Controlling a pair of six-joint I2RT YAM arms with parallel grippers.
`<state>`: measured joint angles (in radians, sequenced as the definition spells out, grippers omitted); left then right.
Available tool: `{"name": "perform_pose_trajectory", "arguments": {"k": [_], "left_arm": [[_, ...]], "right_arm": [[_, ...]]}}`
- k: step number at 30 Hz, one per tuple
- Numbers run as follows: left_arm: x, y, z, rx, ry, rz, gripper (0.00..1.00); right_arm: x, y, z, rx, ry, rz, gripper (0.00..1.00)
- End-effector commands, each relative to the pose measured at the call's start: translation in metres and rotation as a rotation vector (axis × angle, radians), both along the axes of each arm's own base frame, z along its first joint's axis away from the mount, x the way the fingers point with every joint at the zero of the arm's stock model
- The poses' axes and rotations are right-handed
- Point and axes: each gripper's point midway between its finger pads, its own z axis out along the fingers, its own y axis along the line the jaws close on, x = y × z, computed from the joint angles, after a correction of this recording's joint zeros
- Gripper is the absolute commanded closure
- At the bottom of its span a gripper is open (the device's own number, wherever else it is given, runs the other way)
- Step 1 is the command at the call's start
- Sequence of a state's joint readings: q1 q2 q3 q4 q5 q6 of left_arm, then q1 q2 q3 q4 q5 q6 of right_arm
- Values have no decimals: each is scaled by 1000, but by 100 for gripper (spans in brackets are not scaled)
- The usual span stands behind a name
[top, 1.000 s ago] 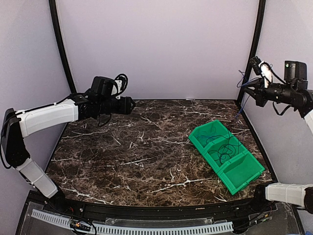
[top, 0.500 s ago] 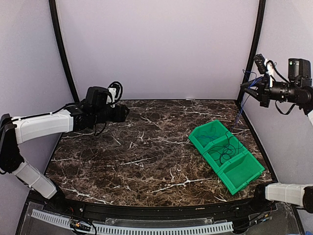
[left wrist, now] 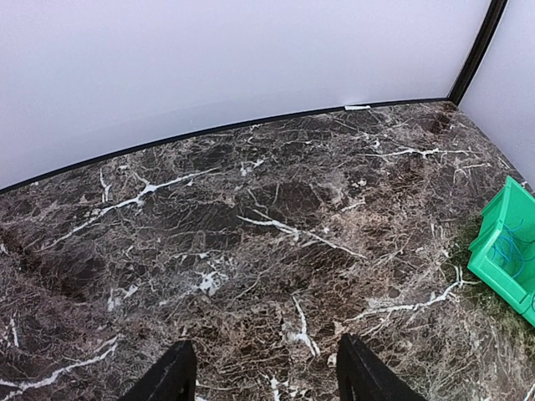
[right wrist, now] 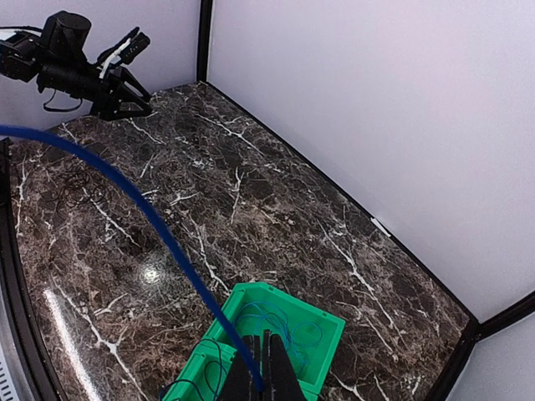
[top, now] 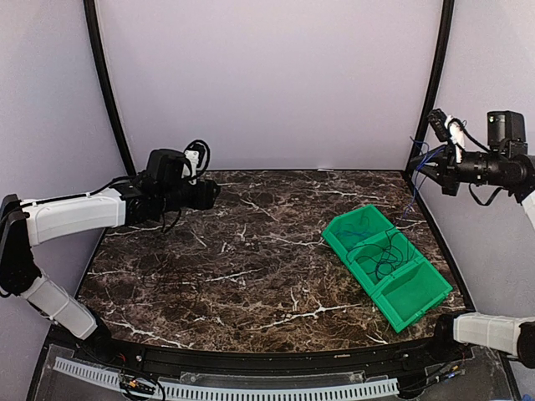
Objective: Untangle the cables
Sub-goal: Place the untangled cable in the bin.
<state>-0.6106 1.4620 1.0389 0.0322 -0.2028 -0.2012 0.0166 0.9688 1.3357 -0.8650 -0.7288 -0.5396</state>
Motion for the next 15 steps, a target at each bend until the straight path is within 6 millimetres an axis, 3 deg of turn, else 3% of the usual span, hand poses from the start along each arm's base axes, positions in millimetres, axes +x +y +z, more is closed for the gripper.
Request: {"name": "perform_pose_trajectory", "arguments": {"k": [1, 15], "left_arm": [[2, 1, 2, 2, -16, -1, 40], [2, -1, -2, 3, -2, -11, 40]], "right_arm": [[5, -10, -6, -49, -24, -51, 100], [16, -20, -6, -85, -36, -119, 100]]}}
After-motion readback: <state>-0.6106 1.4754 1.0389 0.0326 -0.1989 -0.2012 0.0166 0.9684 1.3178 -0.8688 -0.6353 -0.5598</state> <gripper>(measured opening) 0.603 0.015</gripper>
